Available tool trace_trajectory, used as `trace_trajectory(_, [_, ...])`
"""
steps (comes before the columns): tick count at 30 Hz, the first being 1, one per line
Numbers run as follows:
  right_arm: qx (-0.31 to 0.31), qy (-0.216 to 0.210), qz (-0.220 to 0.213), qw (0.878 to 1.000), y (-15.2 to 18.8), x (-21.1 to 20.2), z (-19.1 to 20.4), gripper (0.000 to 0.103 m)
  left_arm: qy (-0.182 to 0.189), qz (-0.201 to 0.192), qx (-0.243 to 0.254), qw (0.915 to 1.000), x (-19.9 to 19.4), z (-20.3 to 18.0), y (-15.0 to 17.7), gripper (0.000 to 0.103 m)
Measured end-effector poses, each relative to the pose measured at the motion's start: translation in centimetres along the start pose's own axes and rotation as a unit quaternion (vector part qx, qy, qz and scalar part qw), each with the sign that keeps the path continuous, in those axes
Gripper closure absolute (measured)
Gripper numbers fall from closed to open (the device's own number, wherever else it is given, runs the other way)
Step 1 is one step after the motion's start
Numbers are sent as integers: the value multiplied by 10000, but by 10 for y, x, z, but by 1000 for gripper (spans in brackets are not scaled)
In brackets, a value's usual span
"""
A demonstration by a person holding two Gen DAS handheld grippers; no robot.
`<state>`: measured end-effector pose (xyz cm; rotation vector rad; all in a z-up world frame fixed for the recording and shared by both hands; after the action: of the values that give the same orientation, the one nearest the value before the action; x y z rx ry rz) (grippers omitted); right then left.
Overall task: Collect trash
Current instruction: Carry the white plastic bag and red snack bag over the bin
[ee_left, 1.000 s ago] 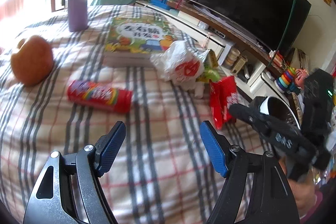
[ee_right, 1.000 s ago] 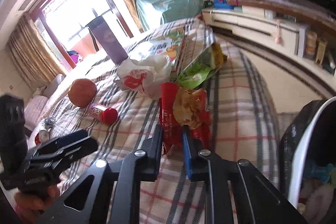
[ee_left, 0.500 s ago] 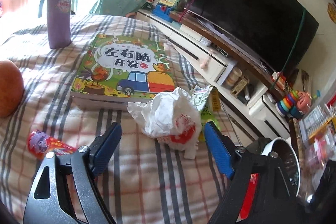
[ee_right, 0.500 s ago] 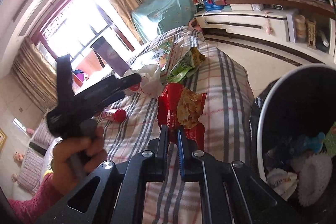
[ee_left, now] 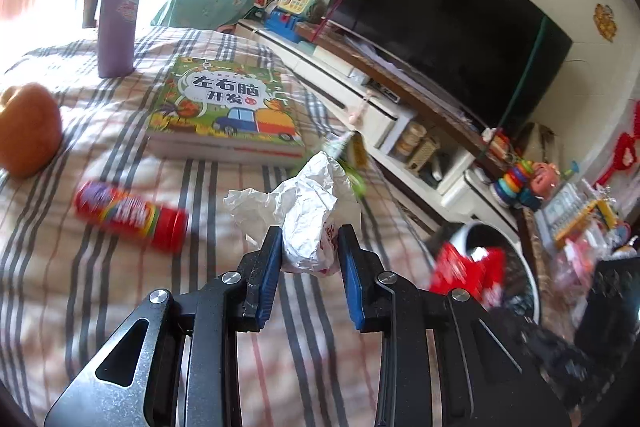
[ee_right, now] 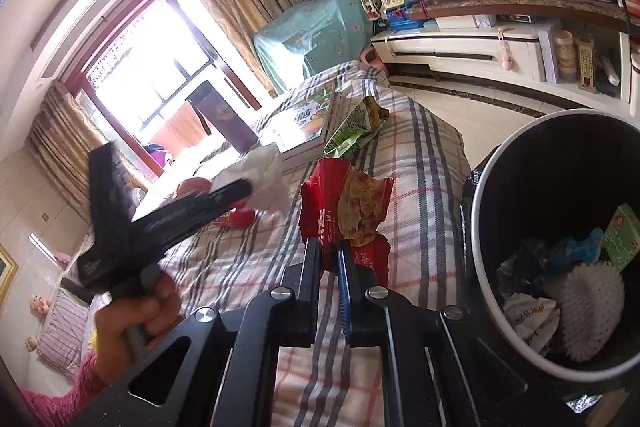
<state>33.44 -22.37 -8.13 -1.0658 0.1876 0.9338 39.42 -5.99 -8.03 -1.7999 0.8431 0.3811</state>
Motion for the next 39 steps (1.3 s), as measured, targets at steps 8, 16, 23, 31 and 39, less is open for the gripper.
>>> trace_trajectory(8, [-49, 23, -45, 10000, 16, -18, 4, 95, 189, 32, 17, 9998, -52, -19, 42, 76])
trace_trajectory(16, [-111, 21, -102, 9999, 31, -36, 3, 95, 233, 116, -45, 9997, -74, -23, 75, 76])
trace_trajectory(23, [-68, 123, -128, 9998, 39, -50, -5, 95, 289, 120, -6, 9995, -83, -35, 85, 76])
trace_trajectory(31, [40, 291, -215, 9993, 46, -67, -20, 95, 426, 238, 162, 9987, -81, -56, 96, 76])
trace_trajectory(39, [107, 454, -423, 9980, 40, -91, -34, 95, 624, 367, 369, 9967, -74, -84, 102, 76])
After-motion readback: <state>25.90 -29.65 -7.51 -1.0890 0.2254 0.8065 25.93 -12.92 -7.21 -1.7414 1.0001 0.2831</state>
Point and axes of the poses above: each gripper's, at about its wrist camera, not at the fingertips, and x roughly the way its jaws point, z to its left, y to its underside, the point moved 10 cm from there along x, roughly the way its jaws point, and after that the axes turned 1 degree about -x, right-handed, at the moved point
